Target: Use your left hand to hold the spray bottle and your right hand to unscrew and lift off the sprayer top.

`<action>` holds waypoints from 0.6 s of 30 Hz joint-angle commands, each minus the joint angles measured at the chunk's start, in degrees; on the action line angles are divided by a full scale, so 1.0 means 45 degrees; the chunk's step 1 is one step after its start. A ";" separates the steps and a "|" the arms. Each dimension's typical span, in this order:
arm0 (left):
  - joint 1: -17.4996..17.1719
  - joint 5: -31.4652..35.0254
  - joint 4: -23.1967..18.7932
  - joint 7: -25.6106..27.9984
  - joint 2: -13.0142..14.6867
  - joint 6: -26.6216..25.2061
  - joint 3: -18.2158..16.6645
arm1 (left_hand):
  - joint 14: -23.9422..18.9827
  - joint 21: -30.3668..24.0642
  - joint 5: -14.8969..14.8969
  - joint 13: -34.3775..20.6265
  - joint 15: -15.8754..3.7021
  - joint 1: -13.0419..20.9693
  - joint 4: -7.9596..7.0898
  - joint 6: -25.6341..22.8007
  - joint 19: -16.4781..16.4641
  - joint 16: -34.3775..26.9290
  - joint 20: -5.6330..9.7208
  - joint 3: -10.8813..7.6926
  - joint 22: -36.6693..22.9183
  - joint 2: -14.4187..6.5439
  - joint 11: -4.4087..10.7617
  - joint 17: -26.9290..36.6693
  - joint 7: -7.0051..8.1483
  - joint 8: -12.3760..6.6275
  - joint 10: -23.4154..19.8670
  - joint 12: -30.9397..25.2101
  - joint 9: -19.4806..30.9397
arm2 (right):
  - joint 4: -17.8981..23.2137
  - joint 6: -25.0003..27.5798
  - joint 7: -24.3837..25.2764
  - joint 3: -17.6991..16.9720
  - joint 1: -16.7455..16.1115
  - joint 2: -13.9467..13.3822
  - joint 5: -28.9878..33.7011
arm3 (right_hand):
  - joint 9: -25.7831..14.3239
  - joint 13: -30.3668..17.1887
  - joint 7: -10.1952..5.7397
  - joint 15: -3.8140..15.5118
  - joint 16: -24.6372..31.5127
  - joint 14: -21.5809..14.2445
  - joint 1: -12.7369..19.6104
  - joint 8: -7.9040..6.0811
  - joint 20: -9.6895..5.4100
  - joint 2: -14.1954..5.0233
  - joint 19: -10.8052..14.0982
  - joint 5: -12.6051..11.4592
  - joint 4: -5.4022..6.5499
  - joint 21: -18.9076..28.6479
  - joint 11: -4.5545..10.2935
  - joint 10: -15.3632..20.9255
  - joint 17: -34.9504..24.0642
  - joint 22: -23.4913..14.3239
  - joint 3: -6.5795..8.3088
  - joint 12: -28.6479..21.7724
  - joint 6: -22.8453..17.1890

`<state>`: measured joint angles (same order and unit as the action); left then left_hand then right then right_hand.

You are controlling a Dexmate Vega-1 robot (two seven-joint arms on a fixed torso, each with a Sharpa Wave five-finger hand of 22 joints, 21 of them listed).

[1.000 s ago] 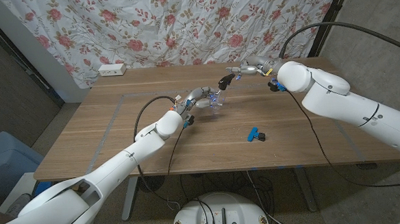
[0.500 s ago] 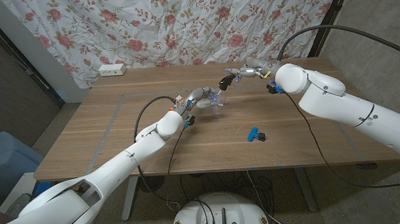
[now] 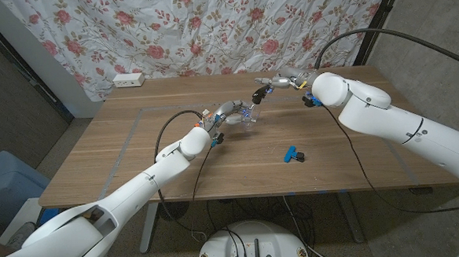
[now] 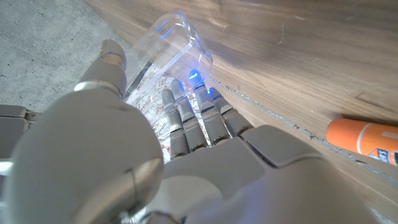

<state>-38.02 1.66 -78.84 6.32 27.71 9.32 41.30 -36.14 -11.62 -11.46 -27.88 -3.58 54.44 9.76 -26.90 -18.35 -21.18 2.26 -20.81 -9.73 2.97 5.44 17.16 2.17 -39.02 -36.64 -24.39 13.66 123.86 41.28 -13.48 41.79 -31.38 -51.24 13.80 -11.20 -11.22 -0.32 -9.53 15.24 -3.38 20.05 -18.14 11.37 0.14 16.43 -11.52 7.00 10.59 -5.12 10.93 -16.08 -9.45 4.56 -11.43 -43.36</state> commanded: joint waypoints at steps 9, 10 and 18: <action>-0.0022 0.0008 -0.0086 -0.0029 0.0051 -0.0131 0.0026 | -0.0141 0.0054 -0.0073 -0.0487 -0.1733 0.0713 -0.0069 -0.0210 -0.0096 0.0074 0.0972 -0.0129 -0.0053 -0.1473 0.0749 0.0008 0.0150 -0.2081 -0.0890 -0.0038 -0.0004 | -0.0124 -0.0095 -0.0647 0.0559 0.0554 0.0288 0.0376 | -0.0045 -0.0016 0.0153 -0.0192 -0.0113 0.0015 0.0153 0.0276 -0.0009 -0.0111 -0.0073 -0.0153 -0.0161 0.0001 -0.0054 -0.0205 0.0030 -0.0047 -0.0001 0.0044 0.0556; -0.0037 0.0015 -0.0125 -0.0030 0.0064 -0.0176 0.0027 | -0.0132 0.0056 -0.0074 -0.0483 -0.1729 0.0717 -0.0070 -0.0206 -0.0091 0.0072 0.0968 -0.0132 -0.0053 -0.1490 0.0760 0.0018 0.0155 -0.2083 -0.0902 -0.0036 -0.0007 | -0.0115 -0.0047 -0.0694 0.0602 0.0586 0.0303 0.0421 | -0.0046 -0.0016 0.0155 -0.0198 -0.0120 0.0020 0.0176 0.0290 -0.0015 -0.0118 -0.0078 -0.0158 -0.0183 0.0001 -0.0062 -0.0226 0.0034 -0.0047 0.0009 0.0049 0.0576; -0.0155 0.0022 -0.0237 0.0063 0.0079 -0.0182 0.0016 | -0.0147 0.0053 -0.0075 -0.0485 -0.1740 0.0653 -0.0085 -0.0193 -0.0095 0.0111 0.0968 -0.0137 -0.0053 -0.1502 0.0740 0.0002 0.0195 -0.2107 -0.0876 0.0004 -0.0024 | -0.0076 0.0148 -0.1044 0.0825 0.0760 0.0351 0.0620 | -0.0070 -0.0017 0.0157 -0.0224 -0.0201 0.0083 0.0671 0.0480 -0.0066 -0.0235 -0.0109 -0.0185 -0.0578 0.0005 -0.0071 -0.0375 0.0085 -0.0043 0.0228 0.0060 0.0903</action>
<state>-38.10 1.66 -79.22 6.16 27.91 8.74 41.40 -36.14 -11.62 -11.39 -27.90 -3.58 54.44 9.76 -26.90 -18.35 -20.86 2.25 -20.81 -9.73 2.97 5.45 17.01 2.17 -39.03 -36.63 -24.08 13.41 123.46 41.08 -16.09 43.73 -29.46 -50.20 15.49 -11.34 -11.22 0.40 -9.84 14.57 -3.07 21.30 -16.29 11.05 -1.07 15.92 -11.97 5.20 10.60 -5.51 9.48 -15.69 -9.45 5.16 -11.21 -39.98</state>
